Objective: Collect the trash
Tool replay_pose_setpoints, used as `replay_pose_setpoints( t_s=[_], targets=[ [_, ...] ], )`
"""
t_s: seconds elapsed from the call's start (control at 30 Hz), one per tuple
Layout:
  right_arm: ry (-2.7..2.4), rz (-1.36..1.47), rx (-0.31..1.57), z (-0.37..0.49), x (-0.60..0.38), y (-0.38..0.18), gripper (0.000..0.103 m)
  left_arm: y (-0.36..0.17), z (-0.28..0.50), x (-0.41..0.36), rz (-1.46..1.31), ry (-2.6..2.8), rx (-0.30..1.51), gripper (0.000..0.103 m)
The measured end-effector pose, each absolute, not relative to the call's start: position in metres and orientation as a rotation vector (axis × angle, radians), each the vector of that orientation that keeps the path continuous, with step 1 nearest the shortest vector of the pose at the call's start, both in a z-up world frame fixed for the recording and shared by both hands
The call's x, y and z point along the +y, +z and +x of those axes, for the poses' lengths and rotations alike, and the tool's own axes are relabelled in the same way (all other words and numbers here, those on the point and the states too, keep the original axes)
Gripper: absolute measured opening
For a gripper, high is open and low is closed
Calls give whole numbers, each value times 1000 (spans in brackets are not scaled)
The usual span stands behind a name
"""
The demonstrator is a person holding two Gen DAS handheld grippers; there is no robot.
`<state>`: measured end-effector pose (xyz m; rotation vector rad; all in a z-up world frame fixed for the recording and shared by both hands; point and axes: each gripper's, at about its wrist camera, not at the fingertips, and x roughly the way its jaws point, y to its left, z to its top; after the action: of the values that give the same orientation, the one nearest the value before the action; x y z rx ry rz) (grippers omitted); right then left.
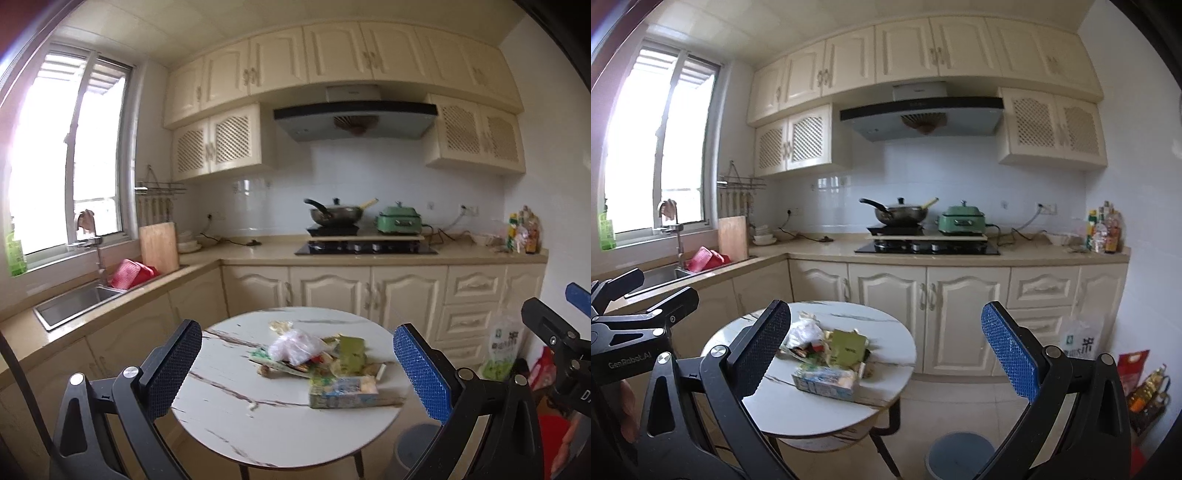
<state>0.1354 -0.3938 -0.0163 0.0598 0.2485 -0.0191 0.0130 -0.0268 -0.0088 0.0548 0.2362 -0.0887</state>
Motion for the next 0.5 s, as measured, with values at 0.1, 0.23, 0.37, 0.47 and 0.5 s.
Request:
replay_pose_setpoints(
  t_s=[0.1,0.23,0.37,0.47,0.5],
  targets=[
    [-52,73,274,135,-411,-23,103,-14,23,-45,79,-126,273,102],
    [-88,99,303,136,-433,-33,103,-20,38,-62,95,-155,296,102],
    [-108,114,311,135,-449,-40,103,-22,48,-77,116,-177,308,102],
    [-120,126,318,136,-459,-43,103,-22,57,-83,132,-183,315,102],
    [-123,128,319,136,-461,-44,103,-25,60,-86,134,-184,314,102]
  ],
)
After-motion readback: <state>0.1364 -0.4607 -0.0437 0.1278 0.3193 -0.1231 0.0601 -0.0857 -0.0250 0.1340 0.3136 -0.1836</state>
